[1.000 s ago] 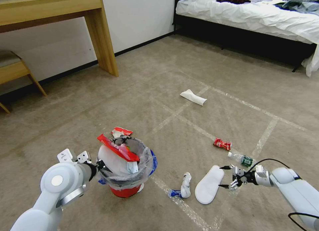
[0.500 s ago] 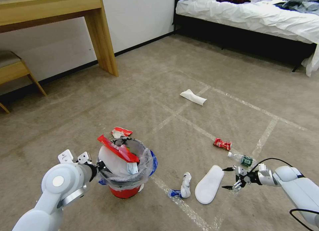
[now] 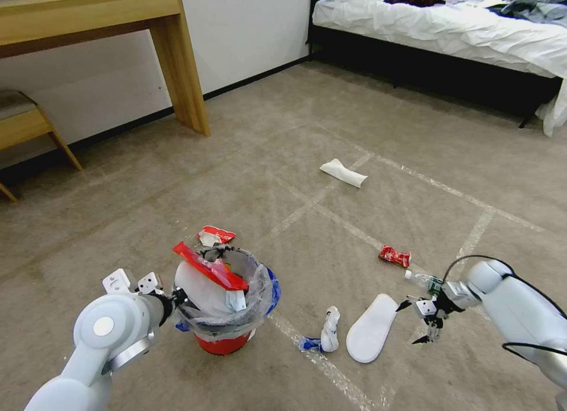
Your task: Pick up the trash bin and place the garbage on the floor into it.
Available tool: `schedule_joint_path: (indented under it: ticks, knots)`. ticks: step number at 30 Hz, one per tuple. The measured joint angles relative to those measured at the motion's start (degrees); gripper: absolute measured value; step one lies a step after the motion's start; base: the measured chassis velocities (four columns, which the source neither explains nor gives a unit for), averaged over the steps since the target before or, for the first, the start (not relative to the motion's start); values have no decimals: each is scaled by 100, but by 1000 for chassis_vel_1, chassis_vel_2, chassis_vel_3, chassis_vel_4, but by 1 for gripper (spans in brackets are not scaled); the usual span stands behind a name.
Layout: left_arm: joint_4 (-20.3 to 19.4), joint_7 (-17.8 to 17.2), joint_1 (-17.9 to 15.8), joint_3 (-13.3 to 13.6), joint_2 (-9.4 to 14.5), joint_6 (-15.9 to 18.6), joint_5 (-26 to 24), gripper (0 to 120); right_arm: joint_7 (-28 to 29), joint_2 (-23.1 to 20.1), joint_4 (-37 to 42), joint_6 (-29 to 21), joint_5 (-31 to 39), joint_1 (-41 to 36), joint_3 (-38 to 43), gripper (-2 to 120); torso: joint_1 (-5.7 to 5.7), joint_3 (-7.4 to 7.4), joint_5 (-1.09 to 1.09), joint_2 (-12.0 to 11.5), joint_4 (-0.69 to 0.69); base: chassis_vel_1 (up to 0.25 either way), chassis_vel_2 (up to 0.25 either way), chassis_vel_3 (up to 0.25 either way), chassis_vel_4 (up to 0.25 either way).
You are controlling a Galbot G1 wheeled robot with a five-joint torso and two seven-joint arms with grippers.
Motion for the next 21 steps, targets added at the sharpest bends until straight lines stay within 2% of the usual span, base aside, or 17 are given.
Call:
schedule_joint_path:
  ticks: [9, 21]
  knots:
    - [-5, -1, -67, -28, 19, -12, -5, 4, 261, 355, -204, 110, -145, 476, -552, 100, 0, -1, -1, 0, 0, 0, 0, 0, 0]
    - [29, -2, -116, -44, 42, -24, -21, 4, 404, 713, -317, 238, -695, 585, -909, 100, -1, -1, 0, 0, 0, 0, 0, 0, 0]
